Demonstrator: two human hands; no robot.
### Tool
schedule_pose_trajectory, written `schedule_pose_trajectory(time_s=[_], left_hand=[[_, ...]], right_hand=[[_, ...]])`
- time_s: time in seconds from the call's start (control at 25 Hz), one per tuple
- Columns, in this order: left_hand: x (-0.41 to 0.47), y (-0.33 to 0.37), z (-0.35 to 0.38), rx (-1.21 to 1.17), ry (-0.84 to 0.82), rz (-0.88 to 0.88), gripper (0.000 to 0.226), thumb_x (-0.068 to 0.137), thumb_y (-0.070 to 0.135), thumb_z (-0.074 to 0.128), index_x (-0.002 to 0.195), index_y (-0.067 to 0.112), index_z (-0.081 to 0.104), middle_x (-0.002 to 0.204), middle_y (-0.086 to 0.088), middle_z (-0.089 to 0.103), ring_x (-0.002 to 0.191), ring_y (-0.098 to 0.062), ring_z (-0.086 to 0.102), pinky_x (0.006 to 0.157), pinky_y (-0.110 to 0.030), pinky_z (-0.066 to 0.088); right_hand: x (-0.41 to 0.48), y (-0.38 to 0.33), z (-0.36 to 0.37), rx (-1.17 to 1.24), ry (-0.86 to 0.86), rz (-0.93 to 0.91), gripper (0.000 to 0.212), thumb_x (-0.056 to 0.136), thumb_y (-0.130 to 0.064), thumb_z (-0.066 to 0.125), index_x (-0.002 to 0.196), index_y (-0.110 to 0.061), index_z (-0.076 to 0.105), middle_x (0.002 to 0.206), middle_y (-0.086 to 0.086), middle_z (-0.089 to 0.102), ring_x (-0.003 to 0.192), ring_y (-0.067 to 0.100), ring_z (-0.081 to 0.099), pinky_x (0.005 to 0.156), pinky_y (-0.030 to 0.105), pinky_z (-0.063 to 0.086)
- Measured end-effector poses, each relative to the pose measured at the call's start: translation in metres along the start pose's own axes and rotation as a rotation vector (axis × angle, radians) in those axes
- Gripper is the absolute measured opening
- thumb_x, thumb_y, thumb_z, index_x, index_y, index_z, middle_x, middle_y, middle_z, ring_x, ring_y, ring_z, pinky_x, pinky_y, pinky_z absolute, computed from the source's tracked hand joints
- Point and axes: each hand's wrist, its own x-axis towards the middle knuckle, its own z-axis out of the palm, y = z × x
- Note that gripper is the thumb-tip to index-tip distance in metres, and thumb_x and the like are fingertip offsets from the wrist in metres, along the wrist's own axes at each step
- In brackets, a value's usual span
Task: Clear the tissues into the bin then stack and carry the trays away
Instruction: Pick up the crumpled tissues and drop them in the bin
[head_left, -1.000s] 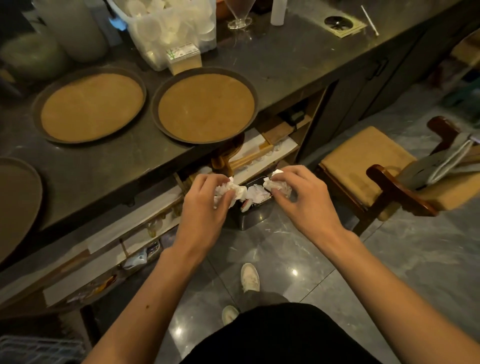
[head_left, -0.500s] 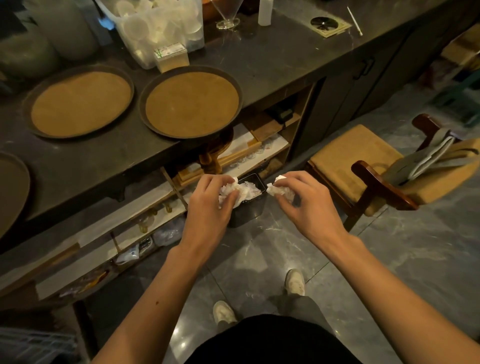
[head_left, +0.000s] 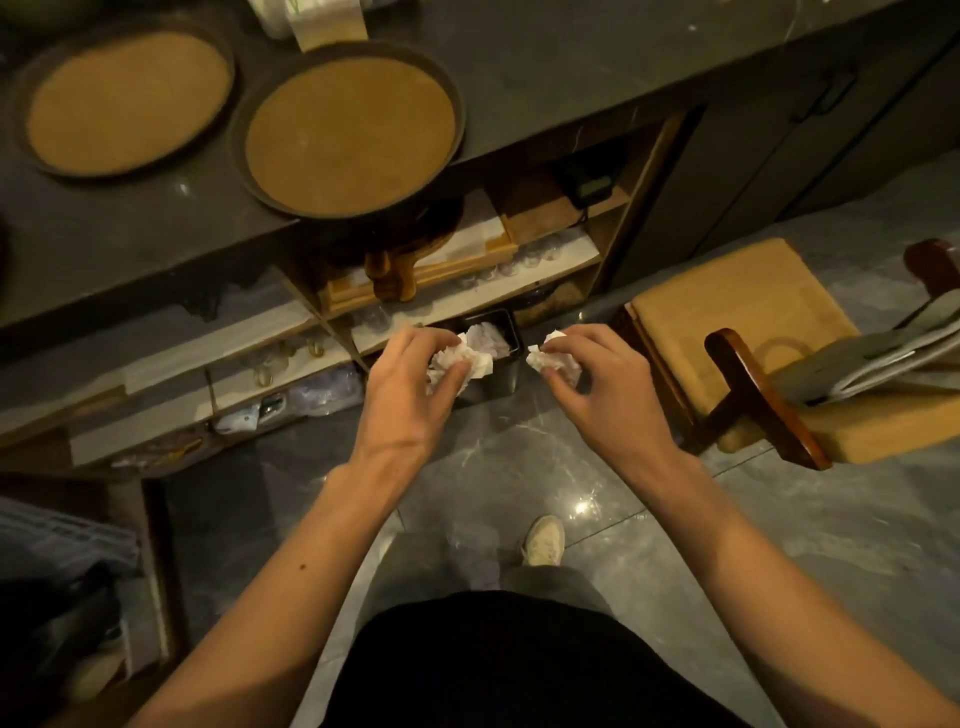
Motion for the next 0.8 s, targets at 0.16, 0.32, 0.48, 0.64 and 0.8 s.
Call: schedule_pose_trajectory(time_s=[0.16,0.32,0.48,0.64,0.8], left_hand=[[0.003,-0.008,0.024,0.0,-0.002,-0.103,0.018,0.087,0.019,0.068,0.103,0.012,0.065,0.101,-0.001,0.058,0.088,-0.005,0.052,0.077,-0.009,0.037],[0.026,-0.033,0.046,-0.052,-0.026,-0.184,0.019,0.088,0.022,0.067,0.105,0.014,0.065,0.103,-0.001,0.059,0.09,-0.005,0.053,0.078,-0.015,0.042],[0.057,-0.082,0.075,-0.137,-0.042,-0.253,0.017,0.088,0.022,0.067,0.103,0.015,0.065,0.101,-0.002,0.059,0.09,-0.006,0.054,0.077,-0.027,0.05],[0.082,-0.134,0.109,-0.225,-0.081,-0.44,0.018,0.086,0.028,0.069,0.103,0.023,0.062,0.105,0.0,0.062,0.092,-0.006,0.059,0.073,-0.022,0.054],[0.1,-0.179,0.142,-0.24,-0.088,-0.591,0.02,0.085,0.031,0.069,0.102,0.027,0.06,0.111,-0.002,0.062,0.092,-0.003,0.06,0.073,-0.018,0.052]], right_hand=[[0.014,0.036,0.01,0.029,-0.091,0.018,0.022,0.087,-0.018,0.07,0.108,-0.016,0.07,0.112,-0.001,0.06,0.102,0.01,0.058,0.086,0.028,0.05],[0.04,0.062,0.035,0.016,-0.129,0.058,0.022,0.086,-0.016,0.07,0.108,-0.014,0.07,0.111,0.0,0.061,0.1,0.011,0.058,0.086,0.027,0.05],[0.068,0.086,0.076,-0.053,-0.149,0.139,0.023,0.086,-0.016,0.071,0.109,-0.015,0.07,0.113,0.001,0.061,0.102,0.009,0.056,0.088,0.019,0.045],[0.091,0.117,0.124,-0.027,-0.089,0.238,0.02,0.086,-0.015,0.07,0.106,-0.013,0.071,0.108,0.002,0.061,0.097,0.0,0.051,0.085,0.007,0.038],[0.111,0.158,0.173,0.057,-0.099,0.336,0.023,0.086,-0.02,0.07,0.108,-0.012,0.071,0.108,0.001,0.061,0.096,0.006,0.056,0.084,0.019,0.047]])
